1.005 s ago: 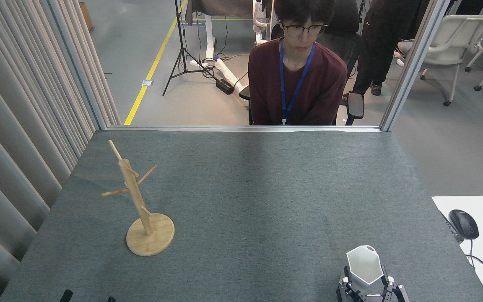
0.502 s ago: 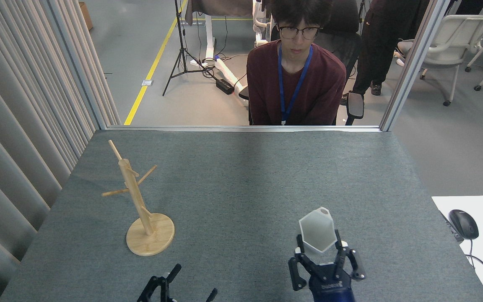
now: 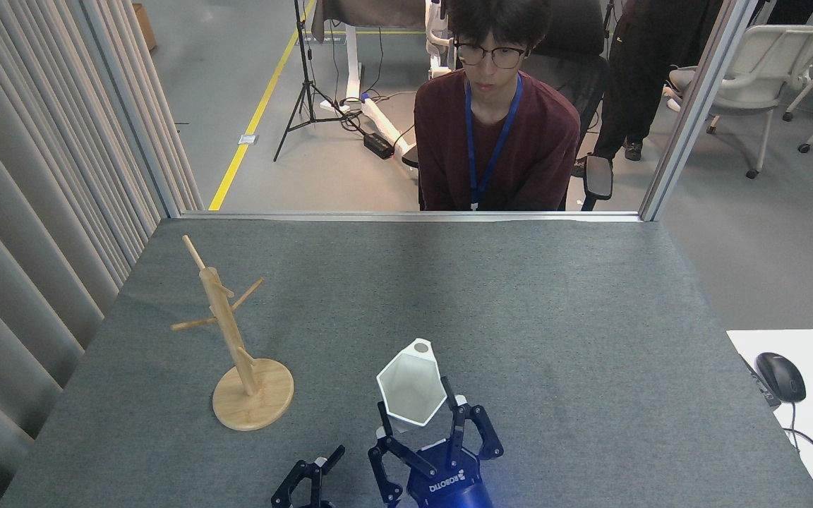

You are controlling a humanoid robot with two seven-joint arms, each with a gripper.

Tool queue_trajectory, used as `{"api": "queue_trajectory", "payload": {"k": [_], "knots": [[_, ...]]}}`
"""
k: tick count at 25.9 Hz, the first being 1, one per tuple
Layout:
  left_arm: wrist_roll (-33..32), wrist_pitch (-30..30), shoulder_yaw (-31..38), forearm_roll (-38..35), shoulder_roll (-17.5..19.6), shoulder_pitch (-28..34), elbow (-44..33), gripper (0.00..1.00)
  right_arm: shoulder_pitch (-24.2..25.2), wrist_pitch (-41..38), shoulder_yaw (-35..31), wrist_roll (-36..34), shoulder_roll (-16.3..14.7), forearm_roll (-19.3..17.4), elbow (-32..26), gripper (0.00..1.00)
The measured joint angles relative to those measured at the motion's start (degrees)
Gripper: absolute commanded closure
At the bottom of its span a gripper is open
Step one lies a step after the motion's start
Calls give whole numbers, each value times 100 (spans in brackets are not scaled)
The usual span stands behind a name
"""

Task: Hang cup on storage rack
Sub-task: 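Grasp the white faceted cup with the right gripper and lift it, then bring the cup toward the left gripper and grasp it with the left gripper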

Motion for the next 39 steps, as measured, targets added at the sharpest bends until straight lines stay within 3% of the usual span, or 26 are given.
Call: {"api": "queue_trajectory", "payload": {"k": [10,34,37,39], "knots": [[-117,9,21,-55,-24,-72,11,0,181,46,588,2,-12,352,7,43],[-133,-9,101,28,-76,-256,-30,1,504,79,898,-45,-112,525,30,43],[-152,-10,122,32,-77,-264,-32,4,550,119,935,-51,-130,534,35,43],[-180,-10,129,31,-78,-269,-39,27,567,127,940,-52,-141,536,36,43]]}}
